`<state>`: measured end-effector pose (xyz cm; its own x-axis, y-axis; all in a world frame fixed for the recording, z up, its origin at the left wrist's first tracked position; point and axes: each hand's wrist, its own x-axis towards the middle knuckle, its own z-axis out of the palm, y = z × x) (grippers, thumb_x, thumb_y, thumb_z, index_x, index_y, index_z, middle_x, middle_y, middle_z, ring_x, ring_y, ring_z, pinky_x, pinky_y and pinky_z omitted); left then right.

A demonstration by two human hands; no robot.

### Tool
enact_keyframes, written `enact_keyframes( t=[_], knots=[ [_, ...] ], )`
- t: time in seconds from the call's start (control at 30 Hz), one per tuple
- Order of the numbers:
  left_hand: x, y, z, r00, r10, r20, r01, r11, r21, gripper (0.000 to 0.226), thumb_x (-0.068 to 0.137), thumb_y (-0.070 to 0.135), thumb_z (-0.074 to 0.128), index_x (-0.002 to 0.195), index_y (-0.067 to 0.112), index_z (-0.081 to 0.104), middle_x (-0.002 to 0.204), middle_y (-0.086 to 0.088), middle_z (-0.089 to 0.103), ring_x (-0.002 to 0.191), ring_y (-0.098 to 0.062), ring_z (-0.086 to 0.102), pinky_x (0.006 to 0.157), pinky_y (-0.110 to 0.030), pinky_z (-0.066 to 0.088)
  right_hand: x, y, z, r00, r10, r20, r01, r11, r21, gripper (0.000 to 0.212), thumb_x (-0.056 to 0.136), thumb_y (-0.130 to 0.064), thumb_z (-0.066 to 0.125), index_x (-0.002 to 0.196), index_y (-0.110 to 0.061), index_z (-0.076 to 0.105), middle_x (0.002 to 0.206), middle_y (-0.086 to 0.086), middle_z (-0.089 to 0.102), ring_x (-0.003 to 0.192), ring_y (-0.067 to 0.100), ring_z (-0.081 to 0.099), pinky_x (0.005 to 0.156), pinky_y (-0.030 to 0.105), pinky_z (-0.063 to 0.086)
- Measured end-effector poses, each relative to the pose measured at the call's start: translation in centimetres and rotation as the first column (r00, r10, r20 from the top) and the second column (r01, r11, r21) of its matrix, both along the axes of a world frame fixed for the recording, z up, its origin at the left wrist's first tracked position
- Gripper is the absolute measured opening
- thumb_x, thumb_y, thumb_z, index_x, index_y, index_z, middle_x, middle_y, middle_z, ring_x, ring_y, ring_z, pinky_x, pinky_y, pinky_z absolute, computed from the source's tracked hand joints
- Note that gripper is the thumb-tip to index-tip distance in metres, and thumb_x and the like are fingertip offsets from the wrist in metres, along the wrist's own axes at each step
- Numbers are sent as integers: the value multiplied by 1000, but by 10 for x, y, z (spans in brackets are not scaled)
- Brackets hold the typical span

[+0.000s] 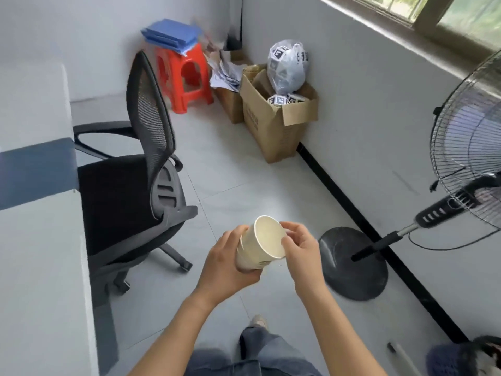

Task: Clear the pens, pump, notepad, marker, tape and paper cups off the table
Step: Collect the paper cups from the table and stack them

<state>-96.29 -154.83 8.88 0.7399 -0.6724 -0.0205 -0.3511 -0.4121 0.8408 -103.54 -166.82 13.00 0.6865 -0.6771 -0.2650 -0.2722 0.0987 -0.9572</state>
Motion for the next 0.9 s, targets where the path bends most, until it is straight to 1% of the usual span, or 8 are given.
enact_keyframes(
  t=[0.1,0.17,0.23,0.33,0.47,0.57,0.73,0.9],
  knots=[
    [1,-32,6,995,53,-90,-56,998,-32,69,54,38,73,107,51,31,105,33,41,93,1,48,73,-5,38,4,-33,0,996,78,38,-78,997,-22,17,79,-24,49,93,-30,57,84,-2,63,76,8,55,65,14,44],
    [5,-45,7,987,98,-127,-105,993,-54,68,49,47,66,106,56,30,109,32,43,101,11,47,76,-7,41,11,-47,-1,986,161,54,-159,987,-37,27,70,-46,50,96,-41,50,88,-5,60,80,5,55,73,20,44],
    [15,-57,8,979,146,-145,-155,987,-54,67,47,50,62,105,57,29,109,31,44,102,16,45,76,-7,41,23,-58,-1,972,232,49,-229,972,-55,44,59,-60,50,101,-48,44,94,-7,58,84,3,55,72,14,44],
    [33,-75,13,963,220,-157,-232,971,-58,67,46,51,61,105,54,32,109,22,50,101,3,51,75,-11,43,48,-73,0,949,302,91,-296,952,-74,57,51,-57,56,105,-48,40,102,-14,54,86,-2,54,69,4,42],
    [76,-100,16,948,278,-152,-293,952,-86,76,45,47,61,118,40,39,115,13,54,103,-9,54,80,-22,48,96,-97,-2,896,420,147,-393,901,-183,70,53,-50,63,116,-48,33,122,-19,45,109,-10,44,85,1,36],
    [125,-125,17,959,255,-123,-269,956,-119,67,53,37,70,106,55,33,114,17,53,103,-5,54,83,-26,49,143,-118,-3,895,418,152,-377,894,-240,72,53,-47,67,116,-50,32,124,-20,42,113,-9,41,89,0,33],
    [213,-172,29,973,220,-71,-228,961,-159,70,59,22,77,98,59,33,105,27,49,100,7,48,73,-8,42,227,-164,12,915,342,215,-281,921,-269,68,59,-28,72,111,-50,35,123,-23,41,109,-19,40,85,-3,33],
    [282,-207,36,975,216,-61,-223,959,-176,67,55,30,73,100,60,32,107,27,49,102,0,52,79,-18,47,296,-195,19,924,308,226,-250,935,-251,68,57,-30,72,111,-51,36,124,-4,48,109,-4,47,87,2,38]
  ],
)
